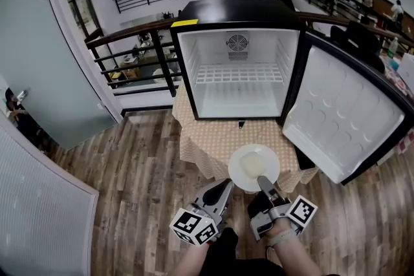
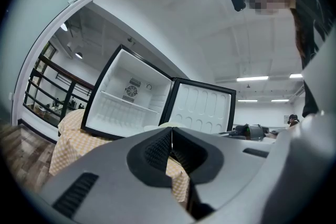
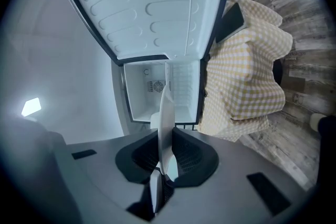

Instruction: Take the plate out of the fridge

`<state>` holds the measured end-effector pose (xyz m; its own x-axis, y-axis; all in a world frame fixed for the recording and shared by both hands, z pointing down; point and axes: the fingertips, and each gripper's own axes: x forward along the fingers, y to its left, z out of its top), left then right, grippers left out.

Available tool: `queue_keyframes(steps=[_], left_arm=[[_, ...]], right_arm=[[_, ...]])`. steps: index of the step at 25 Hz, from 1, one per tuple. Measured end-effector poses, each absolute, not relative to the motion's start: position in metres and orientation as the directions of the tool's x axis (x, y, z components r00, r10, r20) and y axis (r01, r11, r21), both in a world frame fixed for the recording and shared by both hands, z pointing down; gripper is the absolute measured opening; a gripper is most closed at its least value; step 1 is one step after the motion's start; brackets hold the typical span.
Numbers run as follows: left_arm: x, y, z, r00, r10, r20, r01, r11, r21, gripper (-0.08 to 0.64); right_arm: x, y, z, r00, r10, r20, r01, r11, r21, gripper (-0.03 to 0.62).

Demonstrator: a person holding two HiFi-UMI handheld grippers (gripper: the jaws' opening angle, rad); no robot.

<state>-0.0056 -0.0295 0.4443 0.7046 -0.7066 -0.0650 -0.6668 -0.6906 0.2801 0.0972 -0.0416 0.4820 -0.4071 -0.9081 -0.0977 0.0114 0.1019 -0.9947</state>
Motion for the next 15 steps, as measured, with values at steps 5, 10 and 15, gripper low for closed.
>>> queue_keyframes(steps=[5,10,15], left_arm=[[-0.007,-0.004,0.444,0.705,-0.706,-0.065,-0.669,-0.693,0.269,0.011],[-0.009,0.016,0.442,0.705,-0.706,-0.066,-0.672,-0.695,0.257,0.011],[-0.006,0.032,0.436,0.708,-0.702,-0.076,-0.667,-0.7,0.255,0.011]], right_arm=[[0.097,-0.018,0.484,-0.408,-0.908,-0.095,0.014,0.098,-0.995,0.055],[0.096,0.001,0.481,-0.414,-0.904,-0.106,0.013,0.11,-0.994,0.055],[0.097,0.017,0.476,-0.414,-0.903,-0.113,0.01,0.12,-0.993,0.055]])
